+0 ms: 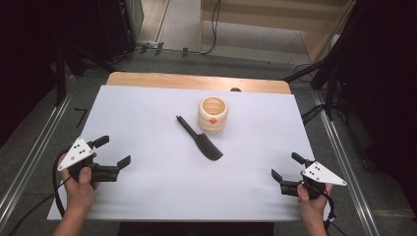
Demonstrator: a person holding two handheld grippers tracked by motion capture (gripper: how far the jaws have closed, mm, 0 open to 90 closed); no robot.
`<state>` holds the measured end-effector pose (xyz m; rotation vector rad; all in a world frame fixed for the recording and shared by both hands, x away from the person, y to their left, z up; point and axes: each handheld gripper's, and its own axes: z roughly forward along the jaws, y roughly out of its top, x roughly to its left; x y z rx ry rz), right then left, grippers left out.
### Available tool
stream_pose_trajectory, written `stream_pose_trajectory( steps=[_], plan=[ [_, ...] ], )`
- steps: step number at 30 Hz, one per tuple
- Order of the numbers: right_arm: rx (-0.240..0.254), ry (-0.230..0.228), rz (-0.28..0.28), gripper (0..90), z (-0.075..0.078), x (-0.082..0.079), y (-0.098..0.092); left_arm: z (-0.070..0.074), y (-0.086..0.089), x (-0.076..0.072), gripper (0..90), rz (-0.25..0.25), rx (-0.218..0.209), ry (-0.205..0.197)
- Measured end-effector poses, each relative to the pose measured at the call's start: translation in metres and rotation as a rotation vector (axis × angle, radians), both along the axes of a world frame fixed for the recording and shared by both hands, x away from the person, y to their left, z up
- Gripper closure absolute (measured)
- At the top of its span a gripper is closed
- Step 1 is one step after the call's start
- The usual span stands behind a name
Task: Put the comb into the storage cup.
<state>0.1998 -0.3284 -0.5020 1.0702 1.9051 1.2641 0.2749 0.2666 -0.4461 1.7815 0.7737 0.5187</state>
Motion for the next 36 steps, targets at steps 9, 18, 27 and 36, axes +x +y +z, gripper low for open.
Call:
stream_pose_trajectory(
  steps=[9,18,27,36],
  plan=[
    [-0.008,0.007,-0.03,5.1,-0.005,-0.002,-0.014,0.012,-0.033,0.023,7.2,-0.059,0.016,0.03],
    [-0.011,0.015,-0.05,5.2,-0.009,-0.002,-0.025,0.015,-0.06,0.044,29.0,-0.046,0.035,0.057],
    [-0.002,0.015,-0.048,5.2,-0.012,-0.002,-0.027,0.012,-0.091,0.066,71.7,-0.062,0.062,0.118],
    [0.008,0.017,-0.048,5.2,-0.013,-0.003,-0.028,0.008,-0.116,0.091,90.0,-0.081,0.094,0.184]
  ],
)
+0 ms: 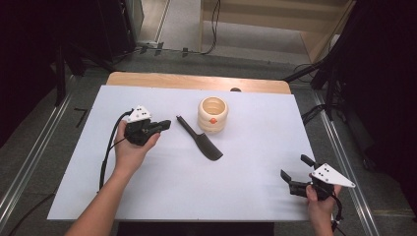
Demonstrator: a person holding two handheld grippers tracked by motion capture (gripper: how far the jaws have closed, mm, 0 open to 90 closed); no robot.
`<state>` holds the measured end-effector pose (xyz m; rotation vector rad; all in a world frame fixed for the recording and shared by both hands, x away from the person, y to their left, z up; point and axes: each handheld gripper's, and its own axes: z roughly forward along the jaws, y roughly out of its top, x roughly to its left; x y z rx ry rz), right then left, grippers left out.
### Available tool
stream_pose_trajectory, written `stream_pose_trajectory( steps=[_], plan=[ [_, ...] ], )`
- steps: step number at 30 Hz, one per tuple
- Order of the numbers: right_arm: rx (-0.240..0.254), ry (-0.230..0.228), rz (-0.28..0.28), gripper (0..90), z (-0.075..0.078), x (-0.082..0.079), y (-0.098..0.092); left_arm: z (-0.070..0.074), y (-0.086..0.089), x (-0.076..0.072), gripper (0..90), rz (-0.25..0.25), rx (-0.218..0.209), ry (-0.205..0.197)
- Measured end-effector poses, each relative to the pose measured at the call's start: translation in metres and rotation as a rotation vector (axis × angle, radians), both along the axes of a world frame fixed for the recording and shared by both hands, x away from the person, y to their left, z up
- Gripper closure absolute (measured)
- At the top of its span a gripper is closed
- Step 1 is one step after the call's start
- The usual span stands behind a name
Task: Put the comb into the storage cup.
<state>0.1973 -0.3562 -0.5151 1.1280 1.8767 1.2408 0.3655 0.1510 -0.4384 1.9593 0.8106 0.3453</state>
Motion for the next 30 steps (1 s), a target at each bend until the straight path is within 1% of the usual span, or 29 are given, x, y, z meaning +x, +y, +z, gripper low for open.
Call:
stream_pose_trajectory(
  steps=[1,3,9,12,15,16,17,19,24,28,30],
  plan=[
    [0.0,0.0,0.002,5.2,0.0,0.0,0.0,-0.001,-0.003,0.003,90.0,-0.003,0.001,0.006],
    [0.0,-0.001,0.002,5.2,0.0,0.0,0.0,-0.002,-0.008,0.008,90.0,-0.006,0.016,0.012],
    [0.002,-0.001,0.002,5.2,0.0,0.0,0.0,-0.008,-0.023,0.029,90.0,-0.011,0.061,0.047],
    [0.002,-0.004,0.004,5.2,-0.001,0.0,0.0,-0.011,-0.029,0.041,90.0,-0.002,0.062,0.071],
    [0.002,-0.002,0.003,5.2,-0.001,0.0,0.0,-0.014,-0.036,0.05,90.0,0.001,0.064,0.085],
    [0.001,-0.002,0.002,5.2,-0.001,0.0,0.0,-0.015,-0.039,0.053,90.0,0.002,0.075,0.09],
    [0.0,-0.004,0.003,5.2,-0.001,0.0,0.0,-0.015,-0.039,0.053,90.0,0.002,0.075,0.09],
    [-0.005,-0.004,0.008,5.1,-0.001,0.001,0.0,-0.02,-0.048,0.062,90.0,0.007,0.083,0.106],
    [-0.005,-0.004,0.01,5.2,-0.001,0.001,0.0,-0.031,-0.062,0.072,90.0,0.013,0.112,0.149],
    [-0.007,-0.005,0.009,5.2,-0.001,0.001,0.0,-0.043,-0.071,0.075,90.0,0.024,0.13,0.183],
    [-0.007,-0.006,0.01,5.2,-0.001,0.001,0.0,-0.049,-0.075,0.075,90.0,0.017,0.141,0.195]
  ],
)
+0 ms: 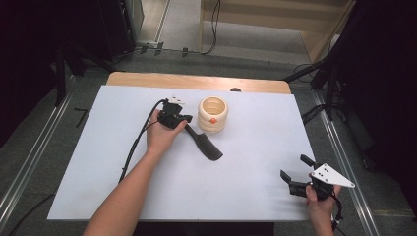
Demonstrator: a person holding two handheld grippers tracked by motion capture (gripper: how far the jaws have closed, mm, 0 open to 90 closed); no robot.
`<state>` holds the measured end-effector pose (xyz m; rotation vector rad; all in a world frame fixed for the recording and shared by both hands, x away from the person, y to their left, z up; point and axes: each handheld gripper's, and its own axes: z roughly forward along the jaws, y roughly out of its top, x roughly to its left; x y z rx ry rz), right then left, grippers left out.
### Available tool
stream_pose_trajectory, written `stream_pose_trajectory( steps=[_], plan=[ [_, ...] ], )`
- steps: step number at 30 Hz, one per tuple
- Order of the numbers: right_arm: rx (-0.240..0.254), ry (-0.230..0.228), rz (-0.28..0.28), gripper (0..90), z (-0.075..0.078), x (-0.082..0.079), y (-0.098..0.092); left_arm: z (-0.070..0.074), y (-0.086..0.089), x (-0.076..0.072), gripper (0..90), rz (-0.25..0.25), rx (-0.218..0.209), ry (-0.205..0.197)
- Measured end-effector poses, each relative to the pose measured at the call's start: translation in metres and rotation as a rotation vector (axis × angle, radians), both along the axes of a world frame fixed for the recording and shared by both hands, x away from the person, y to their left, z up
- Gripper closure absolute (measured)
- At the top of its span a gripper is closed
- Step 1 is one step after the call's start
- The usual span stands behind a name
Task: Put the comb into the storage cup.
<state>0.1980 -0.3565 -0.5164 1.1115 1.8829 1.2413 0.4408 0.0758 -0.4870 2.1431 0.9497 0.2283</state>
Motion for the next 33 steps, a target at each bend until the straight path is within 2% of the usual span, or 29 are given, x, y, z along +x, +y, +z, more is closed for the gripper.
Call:
stream_pose_trajectory(
  steps=[9,13,18,24,28,31,33],
  plan=[
    [-0.001,-0.001,-0.002,5.2,0.0,0.0,0.0,-0.011,-0.015,-0.005,90.0,-0.037,0.061,0.022],
    [-0.001,0.002,-0.004,5.2,0.0,0.0,0.001,-0.011,-0.017,-0.008,90.0,-0.063,0.089,0.036],
    [-0.001,0.003,-0.005,5.2,0.0,0.0,0.001,-0.011,-0.011,-0.013,90.0,-0.056,0.083,0.048],
    [-0.005,0.003,-0.007,5.2,-0.001,0.001,0.001,-0.01,-0.006,-0.021,90.0,-0.096,0.092,0.081],
    [-0.006,0.004,-0.008,5.2,-0.001,0.001,0.001,-0.011,-0.004,-0.031,90.0,-0.122,0.098,0.089],
    [-0.004,0.004,-0.009,5.2,-0.001,0.001,0.001,-0.011,-0.002,-0.037,90.0,-0.128,0.089,0.095],
    [-0.005,0.003,-0.01,5.1,-0.001,0.001,0.001,-0.011,0.003,-0.045,90.0,-0.144,0.078,0.112]
  ],
)
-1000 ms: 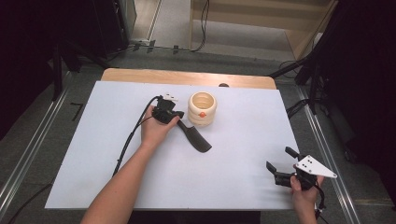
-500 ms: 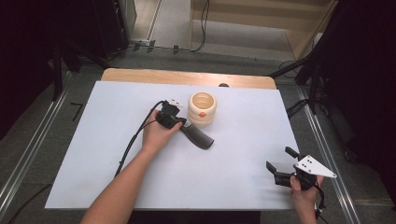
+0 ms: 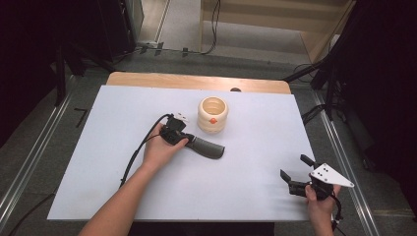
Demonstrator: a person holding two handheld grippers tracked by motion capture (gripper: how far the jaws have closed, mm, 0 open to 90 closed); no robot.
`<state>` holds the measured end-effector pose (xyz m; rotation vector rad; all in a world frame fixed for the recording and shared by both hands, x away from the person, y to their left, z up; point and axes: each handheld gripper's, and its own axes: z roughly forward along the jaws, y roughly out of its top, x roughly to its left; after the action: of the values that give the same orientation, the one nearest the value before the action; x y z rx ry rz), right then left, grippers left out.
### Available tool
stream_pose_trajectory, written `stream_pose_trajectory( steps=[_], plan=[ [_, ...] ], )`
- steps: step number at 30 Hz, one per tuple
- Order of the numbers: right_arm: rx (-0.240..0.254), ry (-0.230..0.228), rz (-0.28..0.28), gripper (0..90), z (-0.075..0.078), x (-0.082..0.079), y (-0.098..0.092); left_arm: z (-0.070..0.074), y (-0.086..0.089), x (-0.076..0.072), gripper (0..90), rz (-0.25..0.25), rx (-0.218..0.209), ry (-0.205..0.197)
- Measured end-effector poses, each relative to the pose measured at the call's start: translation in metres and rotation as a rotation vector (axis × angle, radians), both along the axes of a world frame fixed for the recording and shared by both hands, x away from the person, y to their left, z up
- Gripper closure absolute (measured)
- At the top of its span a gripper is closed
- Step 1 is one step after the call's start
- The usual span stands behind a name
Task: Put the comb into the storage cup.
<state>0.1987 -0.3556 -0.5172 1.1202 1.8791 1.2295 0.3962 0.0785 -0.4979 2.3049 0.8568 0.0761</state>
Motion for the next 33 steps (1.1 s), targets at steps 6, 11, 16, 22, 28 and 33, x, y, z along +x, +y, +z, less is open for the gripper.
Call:
stream_pose_trajectory(
  steps=[6,11,16,22,28,33],
  plan=[
    [-0.003,0.001,0.001,5.2,0.0,0.0,0.0,0.003,0.013,-0.008,90.0,-0.032,-0.006,0.03],
    [-0.007,0.0,0.0,5.2,0.0,0.0,0.0,0.018,0.027,-0.009,79.5,-0.058,-0.049,-0.007],
    [-0.005,0.001,0.001,5.2,0.0,0.0,0.001,0.03,0.038,-0.01,60.8,-0.114,-0.038,-0.048],
    [-0.006,0.002,0.003,5.2,0.0,0.0,0.0,0.027,0.04,-0.01,49.0,-0.199,0.027,-0.056],
    [-0.006,0.003,0.003,5.2,0.0,0.0,0.001,0.017,0.033,-0.009,44.0,-0.281,0.098,-0.049],
    [-0.006,0.003,0.004,5.2,0.0,0.0,0.001,0.009,0.025,-0.011,44.5,-0.325,0.142,-0.059]
  ],
)
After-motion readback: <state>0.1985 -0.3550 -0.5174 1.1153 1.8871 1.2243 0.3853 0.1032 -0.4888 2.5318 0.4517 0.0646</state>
